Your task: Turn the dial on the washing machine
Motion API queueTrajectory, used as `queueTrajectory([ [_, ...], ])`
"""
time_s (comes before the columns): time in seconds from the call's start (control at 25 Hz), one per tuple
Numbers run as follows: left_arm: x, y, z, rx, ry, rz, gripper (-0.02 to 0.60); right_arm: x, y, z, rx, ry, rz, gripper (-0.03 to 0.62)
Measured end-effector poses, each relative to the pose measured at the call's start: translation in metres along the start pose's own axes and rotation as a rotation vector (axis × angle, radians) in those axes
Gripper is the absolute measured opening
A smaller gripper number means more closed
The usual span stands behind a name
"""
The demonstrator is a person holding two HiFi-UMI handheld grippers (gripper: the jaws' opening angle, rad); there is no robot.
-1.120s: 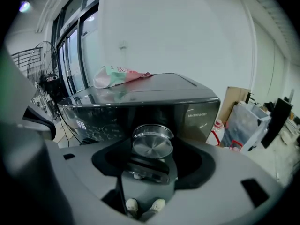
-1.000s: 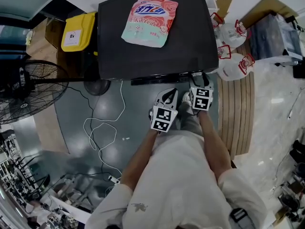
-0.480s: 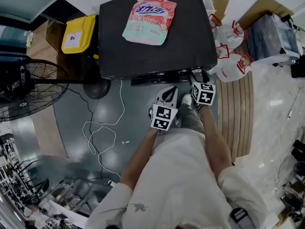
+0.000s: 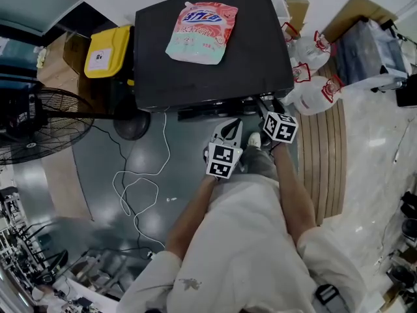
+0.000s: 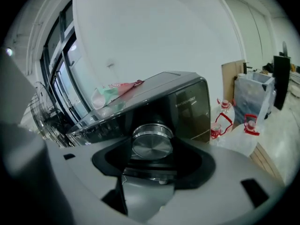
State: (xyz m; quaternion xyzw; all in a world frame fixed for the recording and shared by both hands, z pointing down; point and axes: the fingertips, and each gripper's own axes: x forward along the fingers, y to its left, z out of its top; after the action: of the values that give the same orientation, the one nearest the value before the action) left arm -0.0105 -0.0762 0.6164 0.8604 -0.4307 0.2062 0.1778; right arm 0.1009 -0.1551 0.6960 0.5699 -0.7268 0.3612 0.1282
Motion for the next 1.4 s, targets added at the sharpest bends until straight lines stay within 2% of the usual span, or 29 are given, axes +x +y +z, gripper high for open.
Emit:
queueTrajectory([
  [1.4,0.0057,-0.0003,-0.0078,-0.011,0.009,-0.007,0.014,0.0016,-0.0001,-0.0022,0.408,-0.023,0.16,0.278],
])
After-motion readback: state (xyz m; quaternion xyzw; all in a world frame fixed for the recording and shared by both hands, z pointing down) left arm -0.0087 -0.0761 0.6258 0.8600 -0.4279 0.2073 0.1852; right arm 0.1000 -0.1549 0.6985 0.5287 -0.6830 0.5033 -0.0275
